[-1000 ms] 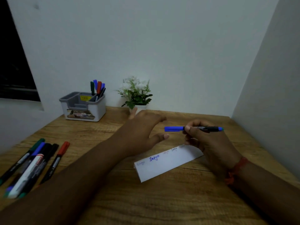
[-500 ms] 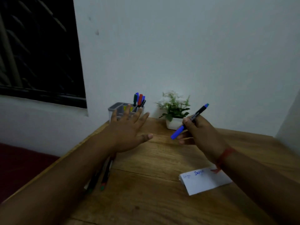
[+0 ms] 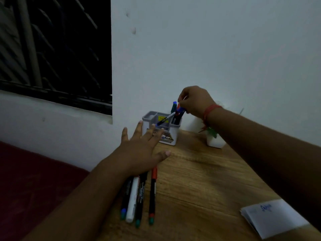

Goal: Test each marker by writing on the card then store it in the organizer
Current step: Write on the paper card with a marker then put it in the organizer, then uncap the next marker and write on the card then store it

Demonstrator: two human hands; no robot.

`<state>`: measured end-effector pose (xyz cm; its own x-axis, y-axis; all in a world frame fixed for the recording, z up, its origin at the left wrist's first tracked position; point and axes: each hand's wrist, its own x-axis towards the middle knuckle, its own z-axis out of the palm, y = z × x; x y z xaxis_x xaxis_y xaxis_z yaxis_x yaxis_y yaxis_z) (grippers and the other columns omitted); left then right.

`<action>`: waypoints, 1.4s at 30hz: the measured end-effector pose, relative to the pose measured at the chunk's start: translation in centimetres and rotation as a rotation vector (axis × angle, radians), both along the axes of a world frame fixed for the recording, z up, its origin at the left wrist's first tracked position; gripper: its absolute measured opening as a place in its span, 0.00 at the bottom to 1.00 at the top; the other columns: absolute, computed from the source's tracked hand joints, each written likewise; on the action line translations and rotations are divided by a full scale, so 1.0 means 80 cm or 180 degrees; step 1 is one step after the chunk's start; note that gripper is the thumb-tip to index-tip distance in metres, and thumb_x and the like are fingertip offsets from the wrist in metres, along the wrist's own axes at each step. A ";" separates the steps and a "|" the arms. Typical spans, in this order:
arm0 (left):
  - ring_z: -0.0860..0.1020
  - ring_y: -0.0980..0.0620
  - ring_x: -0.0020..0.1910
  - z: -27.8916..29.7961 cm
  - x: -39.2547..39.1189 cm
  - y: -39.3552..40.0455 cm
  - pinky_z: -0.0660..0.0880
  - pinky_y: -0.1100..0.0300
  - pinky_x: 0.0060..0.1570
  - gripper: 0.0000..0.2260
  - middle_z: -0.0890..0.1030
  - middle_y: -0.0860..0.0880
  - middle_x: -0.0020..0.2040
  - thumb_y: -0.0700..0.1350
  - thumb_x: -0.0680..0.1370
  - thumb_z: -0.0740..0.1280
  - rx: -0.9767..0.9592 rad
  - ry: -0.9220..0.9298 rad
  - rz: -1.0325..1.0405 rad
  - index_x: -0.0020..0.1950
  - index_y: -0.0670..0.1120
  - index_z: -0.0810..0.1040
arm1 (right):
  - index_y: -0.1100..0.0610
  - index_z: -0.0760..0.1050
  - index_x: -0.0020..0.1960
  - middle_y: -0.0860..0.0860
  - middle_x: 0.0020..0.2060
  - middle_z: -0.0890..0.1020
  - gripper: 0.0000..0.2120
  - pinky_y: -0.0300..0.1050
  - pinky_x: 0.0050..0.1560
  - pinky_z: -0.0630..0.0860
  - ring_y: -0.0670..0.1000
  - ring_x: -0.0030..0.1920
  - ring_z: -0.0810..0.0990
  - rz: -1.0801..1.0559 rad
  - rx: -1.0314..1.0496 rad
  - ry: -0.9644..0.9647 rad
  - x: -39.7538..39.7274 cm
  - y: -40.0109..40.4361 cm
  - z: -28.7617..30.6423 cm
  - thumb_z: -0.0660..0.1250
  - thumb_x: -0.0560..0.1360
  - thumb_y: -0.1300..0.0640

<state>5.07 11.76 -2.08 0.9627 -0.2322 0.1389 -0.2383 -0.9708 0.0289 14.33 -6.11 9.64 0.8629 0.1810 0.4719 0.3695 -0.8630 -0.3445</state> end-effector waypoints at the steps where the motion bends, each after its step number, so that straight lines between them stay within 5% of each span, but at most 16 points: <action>1: 0.30 0.46 0.77 0.000 0.000 0.001 0.34 0.32 0.72 0.36 0.35 0.53 0.80 0.72 0.75 0.41 -0.0038 0.0014 -0.0015 0.79 0.60 0.35 | 0.61 0.82 0.49 0.56 0.49 0.85 0.06 0.46 0.49 0.80 0.55 0.47 0.84 -0.0004 -0.0091 -0.0157 0.006 0.005 0.003 0.66 0.77 0.64; 3: 0.30 0.46 0.77 -0.001 0.002 0.004 0.34 0.33 0.72 0.36 0.35 0.53 0.80 0.72 0.75 0.41 -0.0136 0.0052 -0.0046 0.79 0.60 0.35 | 0.61 0.81 0.49 0.56 0.48 0.85 0.05 0.42 0.48 0.76 0.55 0.49 0.82 -0.0020 -0.0246 -0.0528 0.020 0.012 0.006 0.66 0.77 0.64; 8: 0.30 0.46 0.77 -0.006 0.008 0.007 0.33 0.32 0.71 0.36 0.35 0.54 0.80 0.73 0.76 0.43 -0.0235 0.0079 -0.0097 0.79 0.61 0.36 | 0.62 0.80 0.47 0.59 0.45 0.85 0.04 0.52 0.51 0.80 0.59 0.49 0.82 0.0025 -0.0442 -0.1147 0.055 0.023 0.013 0.66 0.77 0.67; 21: 0.31 0.45 0.77 -0.011 0.015 0.009 0.33 0.31 0.71 0.36 0.36 0.53 0.80 0.73 0.75 0.43 -0.0182 0.0189 -0.0081 0.79 0.61 0.38 | 0.64 0.75 0.52 0.60 0.48 0.82 0.05 0.47 0.42 0.74 0.59 0.48 0.81 -0.0007 -0.1815 -0.0814 0.088 0.057 -0.027 0.69 0.77 0.66; 25: 0.37 0.47 0.80 -0.007 0.014 0.012 0.33 0.33 0.71 0.32 0.45 0.53 0.82 0.71 0.78 0.46 -0.0328 0.0102 -0.0125 0.80 0.60 0.53 | 0.61 0.76 0.57 0.59 0.51 0.82 0.10 0.53 0.48 0.77 0.60 0.56 0.77 0.0006 -0.1946 -0.1159 0.082 0.053 -0.024 0.69 0.80 0.57; 28: 0.54 0.48 0.78 -0.002 0.012 0.014 0.38 0.34 0.73 0.20 0.66 0.53 0.75 0.66 0.79 0.55 -0.0525 -0.0219 -0.0241 0.63 0.57 0.75 | 0.59 0.77 0.58 0.58 0.55 0.81 0.12 0.55 0.51 0.77 0.60 0.56 0.76 0.0280 -0.1633 -0.1584 0.048 0.040 -0.023 0.69 0.79 0.54; 30: 0.62 0.49 0.72 0.000 0.009 0.015 0.43 0.35 0.74 0.13 0.72 0.54 0.65 0.62 0.79 0.61 -0.0533 -0.0370 -0.0304 0.52 0.55 0.77 | 0.58 0.77 0.58 0.57 0.55 0.80 0.11 0.53 0.50 0.76 0.60 0.54 0.76 0.0509 -0.1478 -0.1715 0.015 0.021 -0.032 0.70 0.78 0.53; 36: 0.63 0.53 0.60 -0.004 0.002 0.011 0.49 0.40 0.74 0.10 0.69 0.54 0.53 0.58 0.75 0.65 -0.0448 -0.0126 -0.0427 0.39 0.55 0.74 | 0.53 0.76 0.59 0.50 0.54 0.78 0.15 0.49 0.50 0.75 0.52 0.53 0.75 0.0761 -0.1112 -0.1214 -0.113 -0.073 -0.082 0.63 0.79 0.44; 42: 0.66 0.49 0.65 -0.005 -0.001 -0.004 0.49 0.38 0.73 0.13 0.68 0.51 0.54 0.60 0.75 0.64 -0.0091 0.0125 -0.0282 0.35 0.54 0.72 | 0.42 0.73 0.58 0.38 0.52 0.73 0.18 0.41 0.46 0.74 0.42 0.50 0.73 0.0617 -0.0939 -0.0676 -0.198 -0.178 -0.115 0.53 0.79 0.32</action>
